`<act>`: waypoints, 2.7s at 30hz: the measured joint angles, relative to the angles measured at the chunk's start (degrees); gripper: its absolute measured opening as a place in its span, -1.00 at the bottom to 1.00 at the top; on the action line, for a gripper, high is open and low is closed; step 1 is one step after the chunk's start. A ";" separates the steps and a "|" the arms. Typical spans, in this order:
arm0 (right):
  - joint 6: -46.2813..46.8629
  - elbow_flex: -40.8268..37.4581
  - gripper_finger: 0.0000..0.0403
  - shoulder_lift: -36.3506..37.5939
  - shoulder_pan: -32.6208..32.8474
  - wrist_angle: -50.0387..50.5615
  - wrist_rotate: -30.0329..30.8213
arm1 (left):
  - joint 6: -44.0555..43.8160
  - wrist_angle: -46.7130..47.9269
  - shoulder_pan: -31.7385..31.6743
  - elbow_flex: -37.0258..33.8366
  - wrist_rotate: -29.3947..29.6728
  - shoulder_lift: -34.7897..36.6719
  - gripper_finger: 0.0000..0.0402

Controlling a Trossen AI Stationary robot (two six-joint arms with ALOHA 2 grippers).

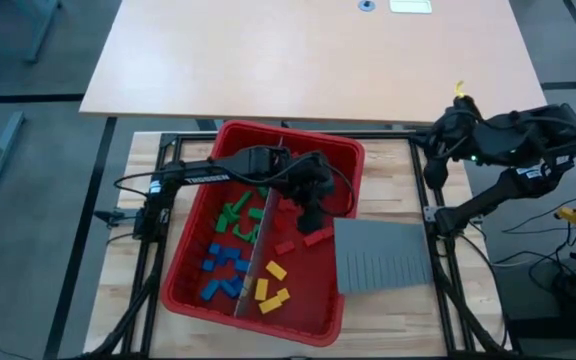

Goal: Sort blocks

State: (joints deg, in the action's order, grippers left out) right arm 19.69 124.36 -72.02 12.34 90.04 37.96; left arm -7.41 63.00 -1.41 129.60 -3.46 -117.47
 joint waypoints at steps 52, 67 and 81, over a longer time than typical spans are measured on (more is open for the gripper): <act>2.77 -0.31 -1.00 -1.85 0.00 -0.03 -3.32 | 11.70 -17.33 2.64 -7.72 -1.64 -1.79 -1.00; 2.81 -0.31 -1.00 -1.61 0.00 -0.03 -1.84 | 14.56 -24.14 7.37 -7.87 -9.80 -1.75 -1.00; 4.39 -0.31 -1.00 -1.61 0.00 -0.03 -1.84 | 15.44 -20.49 6.88 -6.60 2.84 0.07 -1.00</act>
State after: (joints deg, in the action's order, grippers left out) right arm 24.08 124.05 -73.63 12.34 90.02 36.12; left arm 8.03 42.51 5.48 123.00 -0.62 -117.40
